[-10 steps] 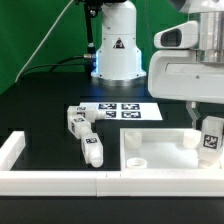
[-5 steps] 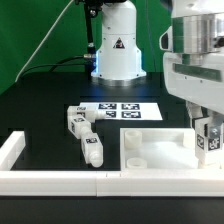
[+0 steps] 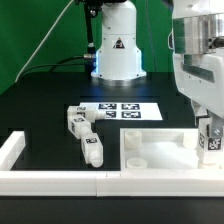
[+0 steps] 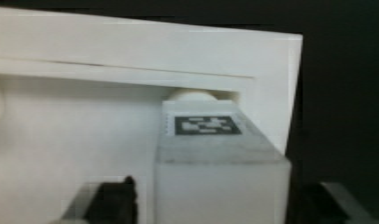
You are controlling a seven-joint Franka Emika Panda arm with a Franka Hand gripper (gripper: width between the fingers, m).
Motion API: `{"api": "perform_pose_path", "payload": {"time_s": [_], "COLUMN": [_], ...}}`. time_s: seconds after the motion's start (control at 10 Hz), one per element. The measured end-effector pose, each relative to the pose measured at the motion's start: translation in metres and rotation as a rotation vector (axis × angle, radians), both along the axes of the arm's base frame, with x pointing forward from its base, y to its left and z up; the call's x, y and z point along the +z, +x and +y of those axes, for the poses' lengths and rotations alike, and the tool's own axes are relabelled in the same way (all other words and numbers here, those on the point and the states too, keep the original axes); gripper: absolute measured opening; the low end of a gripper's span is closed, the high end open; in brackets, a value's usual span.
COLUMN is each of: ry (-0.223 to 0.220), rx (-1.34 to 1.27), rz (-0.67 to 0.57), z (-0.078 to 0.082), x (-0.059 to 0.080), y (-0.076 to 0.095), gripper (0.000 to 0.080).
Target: Assemble one leg
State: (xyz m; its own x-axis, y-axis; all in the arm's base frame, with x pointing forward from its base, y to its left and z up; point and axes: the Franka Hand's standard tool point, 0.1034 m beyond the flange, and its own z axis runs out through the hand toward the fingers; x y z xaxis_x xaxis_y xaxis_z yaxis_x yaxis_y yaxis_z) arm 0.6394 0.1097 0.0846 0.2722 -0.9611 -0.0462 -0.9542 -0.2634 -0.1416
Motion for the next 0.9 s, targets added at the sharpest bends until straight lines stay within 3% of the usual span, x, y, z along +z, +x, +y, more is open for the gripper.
{"api": "perform_pose_path", "payload": {"time_s": [0.1, 0.2, 0.3, 0.6, 0.8, 0.9], "ry": [-0.036, -0.064, -0.066, -0.091, -0.159, -0.17], "rx": [0.2, 0.383, 0.415, 0.6, 1.013, 1.125], "rz": [-0.018, -0.03, -0.03, -0.043, -0.063, -0.072], "z": [0.004, 0.007, 0.01, 0.008, -0.001, 0.0], "x": [0.001, 0.0, -0.001, -0.001, -0.003, -0.006], "y": [0.001, 0.0, -0.001, -0.001, 0.005, 0.005], "gripper": [0.0499, 0.0622, 0.0641, 0.0648, 0.0649, 0.0649]}}
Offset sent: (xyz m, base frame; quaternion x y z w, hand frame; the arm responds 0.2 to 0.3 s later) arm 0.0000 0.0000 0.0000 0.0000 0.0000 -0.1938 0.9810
